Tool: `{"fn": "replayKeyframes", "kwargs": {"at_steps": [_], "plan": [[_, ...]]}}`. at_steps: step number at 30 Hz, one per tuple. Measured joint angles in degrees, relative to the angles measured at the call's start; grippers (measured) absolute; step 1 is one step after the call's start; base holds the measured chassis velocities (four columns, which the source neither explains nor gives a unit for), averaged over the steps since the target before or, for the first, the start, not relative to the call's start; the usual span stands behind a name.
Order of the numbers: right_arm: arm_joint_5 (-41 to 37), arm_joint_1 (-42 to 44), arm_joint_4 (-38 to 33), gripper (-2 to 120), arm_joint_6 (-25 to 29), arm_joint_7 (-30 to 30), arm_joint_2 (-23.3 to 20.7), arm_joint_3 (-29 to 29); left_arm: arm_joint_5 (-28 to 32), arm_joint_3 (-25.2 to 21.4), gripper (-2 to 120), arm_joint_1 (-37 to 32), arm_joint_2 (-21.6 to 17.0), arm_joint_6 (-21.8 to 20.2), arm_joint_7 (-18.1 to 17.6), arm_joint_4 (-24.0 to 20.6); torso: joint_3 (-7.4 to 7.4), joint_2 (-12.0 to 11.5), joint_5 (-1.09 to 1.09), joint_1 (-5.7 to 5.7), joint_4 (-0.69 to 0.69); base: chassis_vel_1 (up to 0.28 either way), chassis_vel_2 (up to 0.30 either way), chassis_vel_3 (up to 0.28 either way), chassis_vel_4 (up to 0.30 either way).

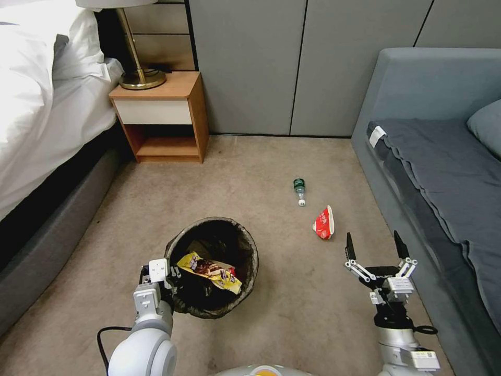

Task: Pick up the trash bin, then pick up the garbage from the floor and place it into the trash bin.

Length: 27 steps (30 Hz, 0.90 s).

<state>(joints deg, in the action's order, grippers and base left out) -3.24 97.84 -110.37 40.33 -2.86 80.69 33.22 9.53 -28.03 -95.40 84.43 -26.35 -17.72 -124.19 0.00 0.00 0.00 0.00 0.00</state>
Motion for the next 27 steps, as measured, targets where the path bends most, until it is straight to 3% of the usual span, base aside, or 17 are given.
{"fn": "replayKeyframes", "kwargs": {"at_steps": [12,27], "plan": [[-0.24,-0.65,-0.04,100,-0.03,-0.09,-0.21,0.37,-0.3,0.18,0,-0.14,-0.03,0.01,0.0,-0.13,0.0,0.0,0.0,-0.01,0.0,-0.024,0.027,0.025,-0.023],[-0.49,-1.17,-0.87,100,-0.14,0.26,-0.93,0.84,-0.54,0.51,0,-0.16,-0.33,0.04,0.02,-0.72,0.0,0.0,0.0,0.01,0.0,-0.164,0.16,0.164,-0.165]]}}
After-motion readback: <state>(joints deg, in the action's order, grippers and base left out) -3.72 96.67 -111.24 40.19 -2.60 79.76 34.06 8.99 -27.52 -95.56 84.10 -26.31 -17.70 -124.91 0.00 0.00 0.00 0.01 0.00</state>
